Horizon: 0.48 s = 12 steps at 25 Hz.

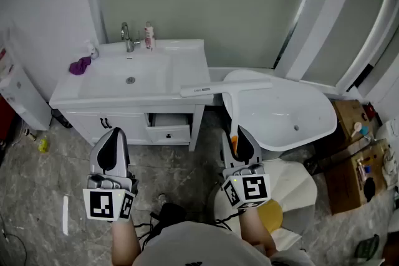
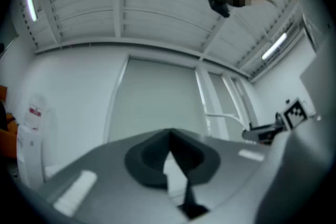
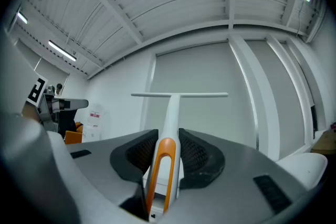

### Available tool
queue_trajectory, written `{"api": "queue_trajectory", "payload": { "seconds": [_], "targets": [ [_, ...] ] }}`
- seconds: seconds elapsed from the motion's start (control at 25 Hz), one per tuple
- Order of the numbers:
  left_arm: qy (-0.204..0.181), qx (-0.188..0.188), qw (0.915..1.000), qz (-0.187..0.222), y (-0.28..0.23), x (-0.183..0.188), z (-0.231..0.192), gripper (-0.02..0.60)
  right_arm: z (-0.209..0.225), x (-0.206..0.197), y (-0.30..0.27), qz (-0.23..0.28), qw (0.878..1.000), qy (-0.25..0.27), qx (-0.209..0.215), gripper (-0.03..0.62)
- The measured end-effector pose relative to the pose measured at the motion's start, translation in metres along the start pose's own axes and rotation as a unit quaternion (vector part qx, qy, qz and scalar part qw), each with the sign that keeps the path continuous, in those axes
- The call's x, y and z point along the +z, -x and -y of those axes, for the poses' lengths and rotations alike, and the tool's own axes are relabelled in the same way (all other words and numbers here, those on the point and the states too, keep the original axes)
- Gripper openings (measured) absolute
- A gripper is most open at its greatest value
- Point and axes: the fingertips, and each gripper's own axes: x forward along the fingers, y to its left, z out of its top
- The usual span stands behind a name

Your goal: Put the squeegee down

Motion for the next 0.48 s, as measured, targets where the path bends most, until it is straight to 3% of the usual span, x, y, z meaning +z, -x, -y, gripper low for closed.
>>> {"api": "queue_trajectory", "payload": {
  "seconds": [0.48],
  "targets": [
    [0.001,-0.002,1.0,-0.005,-0.03,-0.012,-0.024,0.008,-0.001,-0.01,-0.039,-0.006,1.0,0.001,-0.005,0.12]
  ]
}}
